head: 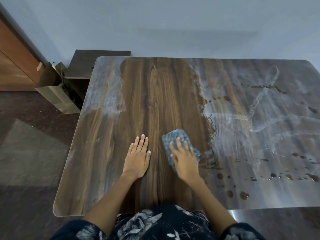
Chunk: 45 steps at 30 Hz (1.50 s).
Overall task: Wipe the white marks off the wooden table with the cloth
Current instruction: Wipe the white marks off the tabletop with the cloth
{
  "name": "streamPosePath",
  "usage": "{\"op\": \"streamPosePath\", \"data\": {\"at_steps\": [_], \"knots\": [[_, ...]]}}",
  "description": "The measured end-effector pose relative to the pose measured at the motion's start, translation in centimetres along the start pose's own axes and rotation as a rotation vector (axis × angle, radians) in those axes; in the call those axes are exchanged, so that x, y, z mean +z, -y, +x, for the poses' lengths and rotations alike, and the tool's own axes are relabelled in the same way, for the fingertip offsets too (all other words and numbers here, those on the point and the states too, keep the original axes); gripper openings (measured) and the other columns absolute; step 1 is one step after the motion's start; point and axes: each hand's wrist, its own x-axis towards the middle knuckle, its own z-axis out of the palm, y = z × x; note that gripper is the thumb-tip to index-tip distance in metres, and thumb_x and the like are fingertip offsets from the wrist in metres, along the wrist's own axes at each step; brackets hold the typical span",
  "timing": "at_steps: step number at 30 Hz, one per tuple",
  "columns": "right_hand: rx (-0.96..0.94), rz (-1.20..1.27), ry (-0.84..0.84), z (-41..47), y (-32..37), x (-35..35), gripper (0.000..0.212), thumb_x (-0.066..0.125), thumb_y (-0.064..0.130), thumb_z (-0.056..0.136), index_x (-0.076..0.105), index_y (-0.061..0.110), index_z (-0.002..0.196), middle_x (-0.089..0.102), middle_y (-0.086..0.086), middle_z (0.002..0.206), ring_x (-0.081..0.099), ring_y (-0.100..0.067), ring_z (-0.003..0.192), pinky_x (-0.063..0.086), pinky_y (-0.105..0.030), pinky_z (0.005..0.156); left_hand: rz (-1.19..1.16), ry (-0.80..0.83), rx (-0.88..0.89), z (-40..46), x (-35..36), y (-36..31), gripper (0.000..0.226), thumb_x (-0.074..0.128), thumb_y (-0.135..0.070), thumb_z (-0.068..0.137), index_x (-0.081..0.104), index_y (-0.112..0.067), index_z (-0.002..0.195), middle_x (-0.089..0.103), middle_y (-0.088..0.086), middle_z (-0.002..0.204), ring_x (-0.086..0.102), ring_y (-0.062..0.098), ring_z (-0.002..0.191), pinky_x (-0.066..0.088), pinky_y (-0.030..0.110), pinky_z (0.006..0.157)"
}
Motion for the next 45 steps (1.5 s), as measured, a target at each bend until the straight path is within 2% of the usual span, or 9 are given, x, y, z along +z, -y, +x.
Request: {"op": "streamPosePath", "data": {"at_steps": [4, 8, 14, 21, 26, 28, 31, 36, 45], "knots": [[-0.214, -0.023, 0.068, -5.4, -0.6, 2.2, 0.048, 0.027, 0.033, 0.102, 0.014, 0.037, 0.148, -0.011, 0.014, 0.154, -0.009, -0.018, 0.146, -0.010, -0.036, 0.114, -0.009, 0.005, 0.004, -0.1, 0.0, 0.1, 0.054, 0.021, -0.033, 0.100, 0.002, -0.016, 0.148, -0.008, -0.004, 0.154, -0.015, 0.010, 0.139, -0.005, 0.029, 0.114], [-0.043, -0.063, 0.023, -6.6, -5.6, 1.2, 0.051, 0.022, 0.030, 0.102, 0.001, 0.036, 0.148, -0.017, 0.012, 0.152, -0.012, -0.020, 0.145, -0.002, -0.035, 0.118, -0.017, 0.003, 0.006, -0.6, 0.0, 0.3, 0.053, 0.022, -0.034, 0.100, 0.000, -0.017, 0.146, -0.009, -0.006, 0.151, -0.014, 0.010, 0.139, -0.005, 0.028, 0.114], [0.236, 0.017, 0.019, 1.0, -7.2, -3.1, 0.048, 0.020, 0.027, 0.104, 0.012, 0.023, 0.151, 0.002, -0.004, 0.160, 0.003, -0.030, 0.147, 0.014, -0.045, 0.118, -0.032, 0.011, 0.006, -1.4, -0.2, 0.4, 0.052, 0.021, -0.034, 0.101, -0.007, -0.020, 0.142, -0.012, -0.008, 0.150, -0.016, 0.009, 0.139, -0.007, 0.028, 0.114], [-0.087, -0.007, 0.061, -1.0, -0.6, -0.1, 0.049, 0.022, 0.028, 0.103, 0.014, 0.023, 0.150, -0.002, -0.002, 0.159, -0.002, -0.029, 0.146, -0.001, -0.039, 0.118, -0.017, 0.006, 0.002, -2.1, 0.0, 0.4, 0.053, 0.021, -0.035, 0.100, -0.008, -0.020, 0.142, -0.013, -0.009, 0.150, -0.017, 0.009, 0.139, -0.007, 0.027, 0.114], [-0.257, -0.123, 0.055, -9.6, -2.7, 1.2, 0.038, 0.046, 0.040, 0.092, 0.059, 0.030, 0.127, 0.052, 0.006, 0.139, 0.050, -0.016, 0.127, 0.030, -0.031, 0.110, -0.019, -0.004, -0.026, -2.5, 0.2, 0.1, 0.052, 0.021, -0.034, 0.100, -0.007, -0.020, 0.142, -0.012, -0.008, 0.150, -0.017, 0.009, 0.139, -0.008, 0.028, 0.113], [-0.122, -0.073, 0.127, -10.3, -5.7, 0.4, 0.054, 0.057, 0.038, 0.090, 0.040, 0.031, 0.141, 0.031, 0.007, 0.151, 0.034, -0.018, 0.138, 0.028, -0.032, 0.113, -0.013, -0.007, -0.046, -2.9, 0.3, -0.3, 0.052, 0.021, -0.033, 0.100, -0.005, -0.019, 0.143, -0.011, -0.008, 0.151, -0.016, 0.010, 0.139, -0.007, 0.029, 0.113], [0.017, -0.028, 0.107, -8.5, -9.9, -0.4, 0.052, 0.027, 0.034, 0.102, 0.002, 0.033, 0.148, -0.010, 0.007, 0.157, -0.006, -0.019, 0.147, 0.004, -0.033, 0.119, -0.013, -0.007, -0.086, -3.7, 0.4, -0.9, 0.053, 0.022, -0.031, 0.101, -0.002, -0.017, 0.145, -0.009, -0.006, 0.153, -0.016, 0.011, 0.139, -0.006, 0.030, 0.114], [0.202, 0.041, -0.001, -5.9, -6.8, -0.7, 0.049, 0.023, 0.024, 0.103, 0.012, 0.023, 0.151, 0.000, -0.001, 0.160, 0.000, -0.028, 0.147, 0.008, -0.041, 0.118, -0.018, 0.004, -0.179, -5.5, 0.8, -2.5, 0.053, 0.024, -0.028, 0.100, 0.003, -0.015, 0.148, -0.001, 0.001, 0.157, -0.006, 0.019, 0.144, -0.001, 0.035, 0.116], [-0.269, 0.039, 0.122, -12.1, -3.4, 3.7, 0.053, 0.033, 0.025, 0.101, 0.014, 0.030, 0.150, -0.003, 0.010, 0.159, -0.008, -0.018, 0.147, -0.001, -0.036, 0.118, -0.038, 0.002, -0.312, -8.7, 2.4, -5.3, 0.053, 0.021, -0.030, 0.100, 0.003, -0.017, 0.148, -0.002, 0.003, 0.157, -0.006, 0.021, 0.145, -0.002, 0.040, 0.116]]}}
